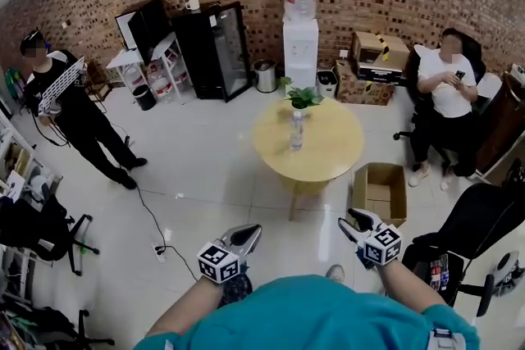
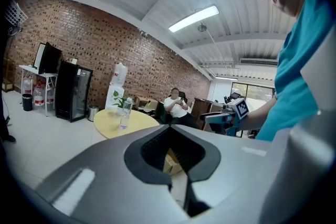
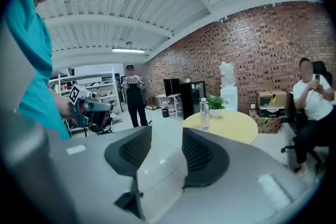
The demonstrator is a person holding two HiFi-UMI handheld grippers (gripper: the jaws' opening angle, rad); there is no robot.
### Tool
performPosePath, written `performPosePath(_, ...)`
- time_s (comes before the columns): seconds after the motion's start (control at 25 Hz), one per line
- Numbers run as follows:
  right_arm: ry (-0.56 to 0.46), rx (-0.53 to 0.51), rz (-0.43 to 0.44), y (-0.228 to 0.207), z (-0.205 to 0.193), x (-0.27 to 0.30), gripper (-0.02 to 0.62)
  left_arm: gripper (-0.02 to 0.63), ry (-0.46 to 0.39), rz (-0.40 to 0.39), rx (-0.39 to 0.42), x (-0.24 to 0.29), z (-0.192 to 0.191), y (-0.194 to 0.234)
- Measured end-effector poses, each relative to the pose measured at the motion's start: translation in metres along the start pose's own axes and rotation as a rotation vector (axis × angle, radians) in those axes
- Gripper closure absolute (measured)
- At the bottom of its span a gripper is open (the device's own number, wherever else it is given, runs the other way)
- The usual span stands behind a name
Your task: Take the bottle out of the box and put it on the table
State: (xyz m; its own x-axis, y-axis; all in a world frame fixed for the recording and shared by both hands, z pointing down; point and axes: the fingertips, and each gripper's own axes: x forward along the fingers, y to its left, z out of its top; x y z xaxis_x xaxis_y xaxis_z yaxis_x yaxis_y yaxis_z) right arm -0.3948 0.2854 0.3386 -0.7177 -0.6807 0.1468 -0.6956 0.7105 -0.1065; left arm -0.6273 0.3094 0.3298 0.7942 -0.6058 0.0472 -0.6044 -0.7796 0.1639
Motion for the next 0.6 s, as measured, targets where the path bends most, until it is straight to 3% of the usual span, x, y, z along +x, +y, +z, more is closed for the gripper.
performPosePath(0.12,0.002,0.035,-0.012,0.040,0.005,0.011,0.422,0.606,0.012,-0.019,-0.026,-0.036,-0.001,0.013)
performPosePath(0.24,0.004,0.022,-0.005,0.061,0.023,0.001,0.423,0.606,0.001,-0.035,-0.035,-0.047,0.012,-0.001)
performPosePath(0.6,-0.071,-0.010,0.092,0.057,0.020,-0.120,0.514,0.606,-0.023,0.010,-0.030,-0.013,-0.001,-0.126)
